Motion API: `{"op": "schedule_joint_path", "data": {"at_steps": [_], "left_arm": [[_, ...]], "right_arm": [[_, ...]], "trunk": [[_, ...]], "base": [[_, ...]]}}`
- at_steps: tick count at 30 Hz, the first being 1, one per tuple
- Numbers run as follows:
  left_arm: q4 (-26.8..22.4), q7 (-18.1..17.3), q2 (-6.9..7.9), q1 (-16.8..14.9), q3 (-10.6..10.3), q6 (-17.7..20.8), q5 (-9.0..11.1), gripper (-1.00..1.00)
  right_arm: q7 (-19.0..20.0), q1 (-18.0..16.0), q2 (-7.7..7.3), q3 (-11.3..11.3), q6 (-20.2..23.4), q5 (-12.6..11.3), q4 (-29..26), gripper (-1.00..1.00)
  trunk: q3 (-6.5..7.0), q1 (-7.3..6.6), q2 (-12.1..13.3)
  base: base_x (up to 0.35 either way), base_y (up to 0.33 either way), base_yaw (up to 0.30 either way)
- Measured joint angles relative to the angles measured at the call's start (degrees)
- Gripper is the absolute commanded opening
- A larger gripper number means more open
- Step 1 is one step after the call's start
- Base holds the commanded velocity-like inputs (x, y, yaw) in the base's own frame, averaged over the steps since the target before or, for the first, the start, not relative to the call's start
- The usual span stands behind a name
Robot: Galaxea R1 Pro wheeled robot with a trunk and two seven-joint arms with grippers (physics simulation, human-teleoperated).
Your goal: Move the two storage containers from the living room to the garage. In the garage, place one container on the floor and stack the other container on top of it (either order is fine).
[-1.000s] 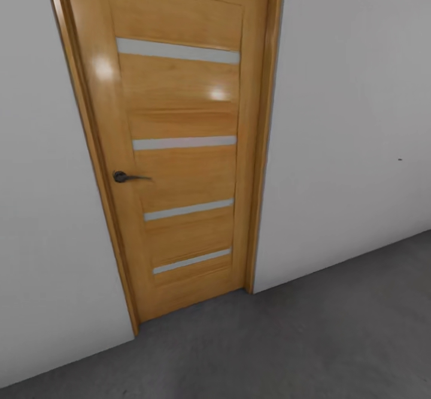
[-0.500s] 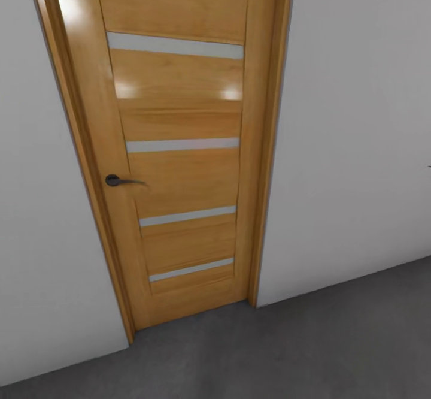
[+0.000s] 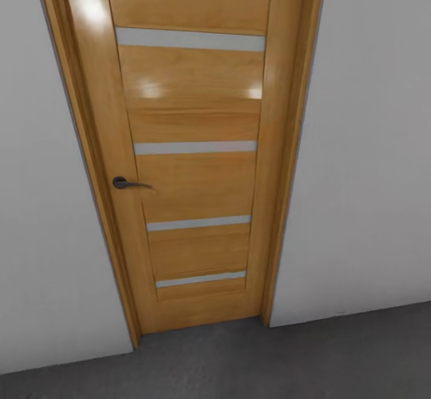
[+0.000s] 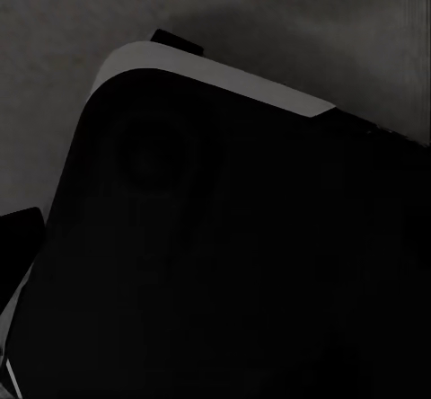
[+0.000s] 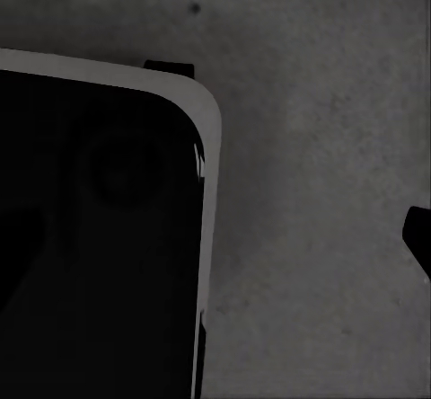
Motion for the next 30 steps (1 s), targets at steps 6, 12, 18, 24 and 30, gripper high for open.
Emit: {"op": "schedule_joint_path", "data": {"at_steps": [6,12,18,24,30], "left_arm": [[0.0,0.0,0.0,0.0,0.0,0.0,0.0,1.0],[-0.01,0.0,0.0,-0.01,0.01,0.0,0.0,1.0],[0.0,0.0,0.0,0.0,0.01,0.0,-0.06,1.0],[-0.01,0.0,0.02,0.0,0.01,-0.03,-0.08,1.0],[-0.04,0.0,0.08,0.0,0.0,-0.07,-0.07,1.0]], "right_arm": [[0.0,0.0,0.0,0.0,0.01,0.0,0.0,1.0],[0.0,0.0,0.0,0.0,-0.01,0.0,0.0,1.0],[0.0,0.0,0.0,0.0,-0.01,0.0,0.0,1.0],[0.0,0.0,-0.05,-0.02,-0.03,0.0,0.01,1.0],[0.0,0.0,0.04,0.1,0.0,0.0,0.01,1.0]], "trunk": [[0.0,0.0,0.0],[0.0,0.0,0.0],[0.0,0.0,0.0],[0.0,0.02,0.0],[0.0,0.03,0.0]], "base": [[0.252,-0.233,0.246],[0.252,-0.233,0.21],[0.245,-0.232,0.193],[0.106,-0.19,0.112],[0.012,-0.037,0.016]]}}
